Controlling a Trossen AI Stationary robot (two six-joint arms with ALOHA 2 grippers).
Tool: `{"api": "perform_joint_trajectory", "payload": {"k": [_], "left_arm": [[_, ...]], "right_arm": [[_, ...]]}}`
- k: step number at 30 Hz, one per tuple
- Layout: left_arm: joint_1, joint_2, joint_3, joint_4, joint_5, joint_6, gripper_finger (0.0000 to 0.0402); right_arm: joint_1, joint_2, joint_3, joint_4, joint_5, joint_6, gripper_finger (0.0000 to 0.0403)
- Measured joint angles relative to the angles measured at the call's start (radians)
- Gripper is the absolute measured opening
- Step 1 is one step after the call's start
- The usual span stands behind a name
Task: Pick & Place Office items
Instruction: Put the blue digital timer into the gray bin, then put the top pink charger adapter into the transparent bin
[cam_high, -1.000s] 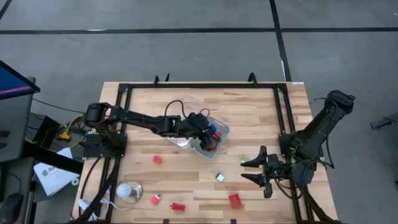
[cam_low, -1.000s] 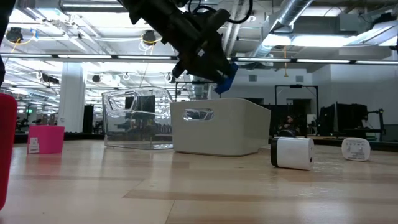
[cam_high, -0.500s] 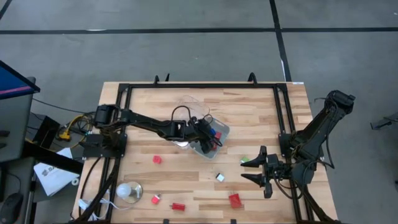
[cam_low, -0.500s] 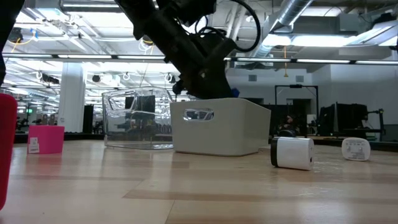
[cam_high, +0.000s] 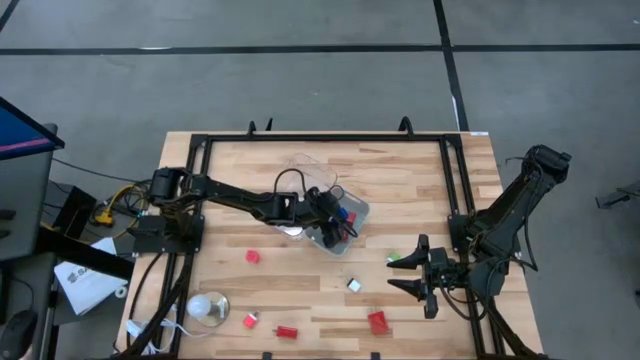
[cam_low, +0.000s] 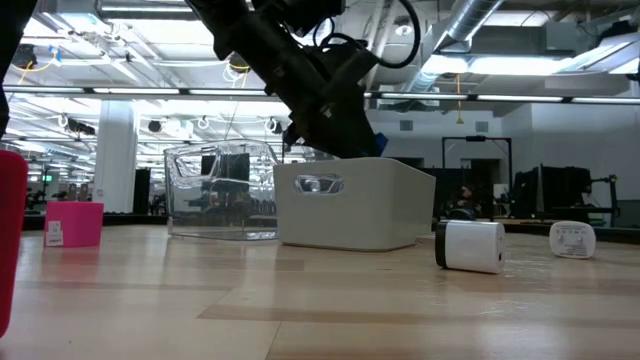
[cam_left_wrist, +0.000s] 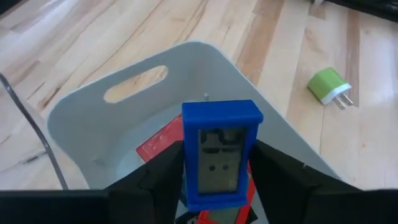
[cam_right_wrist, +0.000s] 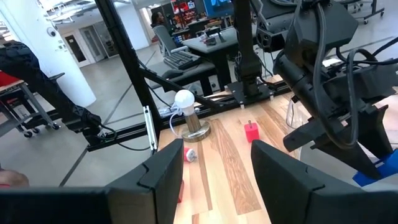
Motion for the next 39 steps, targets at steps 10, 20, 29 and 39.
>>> {"api": "perform_joint_trajectory", "payload": {"k": [10,20,29,39], "left_arm": [[0.000,-0.006,0.000,0.000,0.000,0.067,0.0246],[-0.015,-0.344,-0.001,-0.157,0.225,0.204,0.0242],[-0.178,-0.709,0.001,-0.462,0.232,0.096,0.0203],[-0.404,-0.648,-0.001,-0.691,0.008,-0.145,0.0192]], "right_arm": [[0.000,0.000,0.000,0.000,-0.002,-0.004,0.0182],[0.000,0.000,0.000,-0.002,-0.002,-0.005,0.0182],[0.001,0.000,0.000,-0.005,-0.002,0.000,0.0182],[0.001,0.000,0.000,-0.009,-0.002,0.003,0.0182]]}}
